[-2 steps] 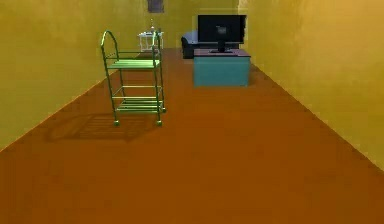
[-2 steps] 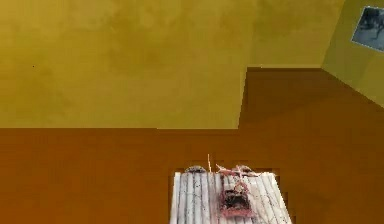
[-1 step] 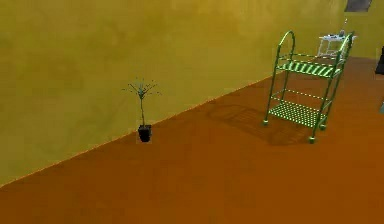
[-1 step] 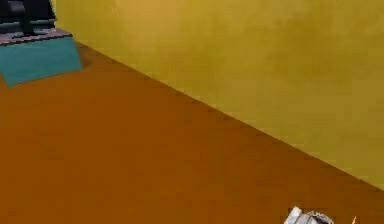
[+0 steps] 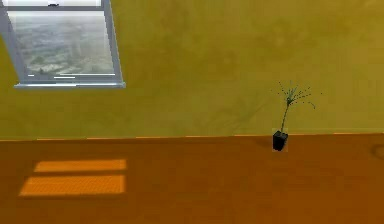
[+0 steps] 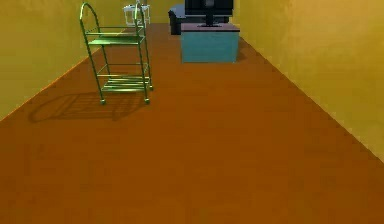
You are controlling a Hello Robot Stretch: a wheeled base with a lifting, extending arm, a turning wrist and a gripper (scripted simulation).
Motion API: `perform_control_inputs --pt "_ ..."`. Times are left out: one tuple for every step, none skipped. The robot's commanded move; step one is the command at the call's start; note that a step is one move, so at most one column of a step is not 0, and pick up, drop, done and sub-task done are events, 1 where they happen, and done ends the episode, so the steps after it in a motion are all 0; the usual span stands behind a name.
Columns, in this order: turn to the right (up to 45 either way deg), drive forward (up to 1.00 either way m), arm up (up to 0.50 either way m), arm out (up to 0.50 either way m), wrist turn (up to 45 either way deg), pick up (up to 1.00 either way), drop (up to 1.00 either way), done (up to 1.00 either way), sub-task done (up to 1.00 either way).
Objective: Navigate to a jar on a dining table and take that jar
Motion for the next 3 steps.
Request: perform_control_inputs --pt "0.0 0.1 0.0 0.0 0.0 0.0 0.0 0.0 0.0" --pt "45.0 0.0 0.0 0.0 0.0 0.0 0.0 0.0 0.0" --pt "36.0 0.0 0.0 0.0 0.0 0.0 0.0 0.0 0.0"
